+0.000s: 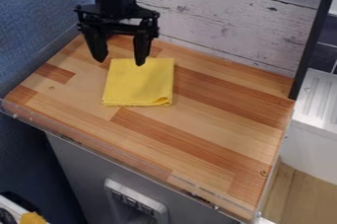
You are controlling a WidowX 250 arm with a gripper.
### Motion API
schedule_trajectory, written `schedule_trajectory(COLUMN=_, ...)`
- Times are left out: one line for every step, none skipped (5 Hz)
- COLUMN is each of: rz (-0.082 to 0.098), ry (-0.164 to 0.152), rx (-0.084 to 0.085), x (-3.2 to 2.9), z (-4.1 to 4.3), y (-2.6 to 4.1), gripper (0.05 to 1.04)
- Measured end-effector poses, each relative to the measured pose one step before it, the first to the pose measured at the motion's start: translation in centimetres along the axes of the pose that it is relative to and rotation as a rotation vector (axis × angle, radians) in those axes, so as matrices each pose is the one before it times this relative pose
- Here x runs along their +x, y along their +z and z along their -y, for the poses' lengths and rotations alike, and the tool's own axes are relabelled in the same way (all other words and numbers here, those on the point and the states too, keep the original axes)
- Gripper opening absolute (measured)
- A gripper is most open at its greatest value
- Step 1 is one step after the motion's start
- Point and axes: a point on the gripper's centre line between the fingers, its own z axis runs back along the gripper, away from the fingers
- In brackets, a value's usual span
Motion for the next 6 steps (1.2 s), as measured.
schedule_trajectory(rz=0.0111, ry=0.0817, rx=0.0013, x=1.600, z=0.152, y=-0.202, gripper=0.994)
schedule_trajectory(rz=0.0000, ry=0.0708, rx=0.0001, x=1.094, z=0.240, y=0.033, gripper=0.999)
schedule_trajectory(rz=-0.0029, ry=0.0509, rx=0.0009, x=0.695, z=0.274, y=0.175, gripper=0.999)
schedule_trajectory(rz=-0.0018, ry=0.0360, rx=-0.0009, x=0.109, z=0.428, y=0.231, gripper=0.952)
schedule_trajectory(rz=-0.0218, ry=0.0201, rx=0.0068, x=-0.135, z=0.426, y=-0.830, gripper=0.677)
schedule_trajectory(rz=0.0031, ry=0.0175, rx=-0.0046, x=0.516, z=0.449, y=-1.396, gripper=0.381)
